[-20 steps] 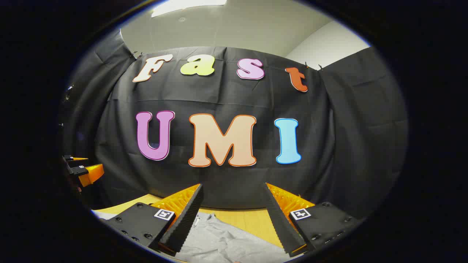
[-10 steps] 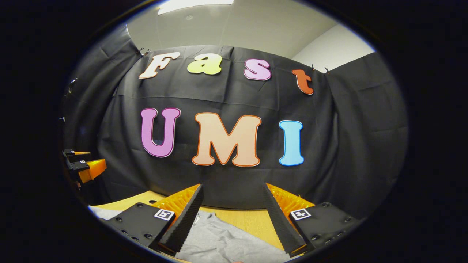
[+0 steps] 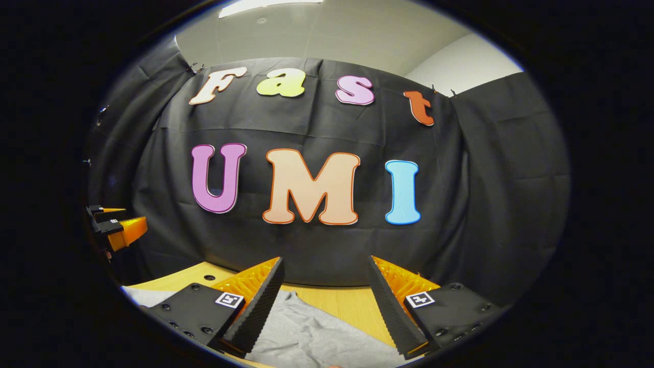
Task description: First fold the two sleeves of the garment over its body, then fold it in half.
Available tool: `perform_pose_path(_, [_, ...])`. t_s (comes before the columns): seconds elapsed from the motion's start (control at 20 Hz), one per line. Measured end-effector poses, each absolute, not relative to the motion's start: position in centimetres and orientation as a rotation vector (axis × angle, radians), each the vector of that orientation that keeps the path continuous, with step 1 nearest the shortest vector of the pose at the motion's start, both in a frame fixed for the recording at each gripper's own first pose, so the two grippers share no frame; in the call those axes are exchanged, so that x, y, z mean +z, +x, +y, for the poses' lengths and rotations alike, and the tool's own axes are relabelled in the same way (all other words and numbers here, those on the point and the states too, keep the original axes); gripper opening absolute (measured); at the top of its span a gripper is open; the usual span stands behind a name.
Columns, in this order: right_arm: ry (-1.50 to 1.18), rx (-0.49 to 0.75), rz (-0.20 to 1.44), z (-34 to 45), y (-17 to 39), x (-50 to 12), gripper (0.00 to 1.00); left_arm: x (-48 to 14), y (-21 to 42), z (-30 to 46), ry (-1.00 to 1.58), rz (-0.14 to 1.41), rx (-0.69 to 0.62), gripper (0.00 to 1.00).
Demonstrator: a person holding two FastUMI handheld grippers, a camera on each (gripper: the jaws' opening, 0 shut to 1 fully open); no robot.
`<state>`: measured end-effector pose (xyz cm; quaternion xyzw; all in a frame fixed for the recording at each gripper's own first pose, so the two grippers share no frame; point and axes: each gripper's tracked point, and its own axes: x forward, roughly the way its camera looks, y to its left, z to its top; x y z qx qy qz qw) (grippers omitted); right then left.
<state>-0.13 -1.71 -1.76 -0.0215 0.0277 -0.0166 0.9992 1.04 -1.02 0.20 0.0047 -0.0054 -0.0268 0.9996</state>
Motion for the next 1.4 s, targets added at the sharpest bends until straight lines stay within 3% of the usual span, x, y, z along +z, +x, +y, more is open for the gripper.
perform_pose_path(0.15, [-0.075, -0.086, 0.074, -4.5, -0.5, -2.9, 0.99, 0.1, 1.6, -1.7, 0.012, -0.006, -0.068, 0.95])
perform_pose_path(0.7, [-0.175, -0.290, 0.195, -16.0, -3.8, -7.5, 1.00, -1.1, 2.2, -5.9, 0.014, 0.020, -0.156, 1.00])
perform_pose_path(0.8, [-0.186, -0.316, 0.223, -17.6, -4.6, -8.5, 0.99, -1.1, 2.2, -6.7, 0.017, 0.020, -0.169, 0.95])
perform_pose_path(0.95, [-0.202, -0.351, 0.285, -20.5, -6.8, -10.6, 0.99, -1.2, 2.2, -7.5, 0.016, 0.026, -0.184, 0.95])
perform_pose_path(1.0, [-0.207, -0.368, 0.311, -21.5, -7.5, -11.4, 0.99, -1.4, 2.1, -7.8, 0.015, 0.027, -0.188, 1.00])
perform_pose_path(1.05, [-0.214, -0.385, 0.339, -22.4, -8.3, -12.4, 0.99, -1.5, 2.0, -8.1, 0.014, 0.032, -0.194, 0.95])
perform_pose_path(1.1, [-0.214, -0.394, 0.367, -23.0, -9.0, -13.4, 0.99, -1.7, 2.0, -8.3, 0.014, 0.036, -0.197, 1.00])
perform_pose_path(1.15, [-0.213, -0.400, 0.394, -23.5, -9.6, -14.5, 1.00, -1.8, 1.9, -8.6, 0.014, 0.040, -0.201, 0.96])
perform_pose_path(1.4, [-0.209, -0.411, 0.553, -25.6, -13.2, -20.4, 0.99, -2.3, 1.3, -9.8, 0.022, 0.051, -0.218, 0.95])
